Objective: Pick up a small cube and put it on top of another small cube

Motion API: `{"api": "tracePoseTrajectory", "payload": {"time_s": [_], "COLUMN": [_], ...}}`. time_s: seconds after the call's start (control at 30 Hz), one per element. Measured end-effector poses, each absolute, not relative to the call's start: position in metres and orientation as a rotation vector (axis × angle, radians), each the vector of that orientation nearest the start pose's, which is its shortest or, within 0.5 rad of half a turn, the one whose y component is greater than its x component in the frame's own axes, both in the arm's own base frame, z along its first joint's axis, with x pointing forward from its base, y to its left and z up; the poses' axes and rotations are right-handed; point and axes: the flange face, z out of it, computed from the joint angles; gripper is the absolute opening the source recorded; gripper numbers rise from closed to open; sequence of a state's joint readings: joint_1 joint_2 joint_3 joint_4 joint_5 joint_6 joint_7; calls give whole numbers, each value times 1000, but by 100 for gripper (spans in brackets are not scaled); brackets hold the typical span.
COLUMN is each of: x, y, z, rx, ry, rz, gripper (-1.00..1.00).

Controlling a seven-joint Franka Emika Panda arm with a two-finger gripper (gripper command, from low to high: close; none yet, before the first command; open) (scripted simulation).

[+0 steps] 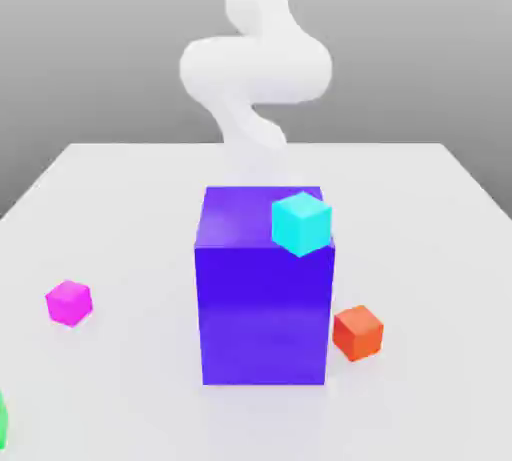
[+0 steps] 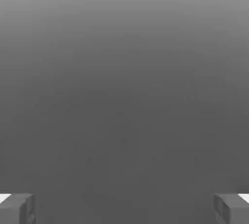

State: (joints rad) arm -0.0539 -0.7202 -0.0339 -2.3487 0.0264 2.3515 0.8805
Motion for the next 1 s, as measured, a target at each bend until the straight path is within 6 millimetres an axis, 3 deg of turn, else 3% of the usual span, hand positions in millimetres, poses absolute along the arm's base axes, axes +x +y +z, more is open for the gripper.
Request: {"api": "tracePoseTrajectory", "payload": {"time_s": [0.13,0.3,0.47,0.57,0.63,0.7,1.0], "x": [411,406,357,309,267,237,232], "y": [-110,-191,-253,-279,-296,-300,-299], "z": [564,440,325,264,227,199,135], "rx": [-2155,-1810,-1370,-1057,-803,-624,-590], "ry": [1688,2176,2604,2830,2972,3062,3088], "rz": [-678,-431,-224,-119,-58,-17,-8], "gripper": [0,0,0,0,0,0,0]}}
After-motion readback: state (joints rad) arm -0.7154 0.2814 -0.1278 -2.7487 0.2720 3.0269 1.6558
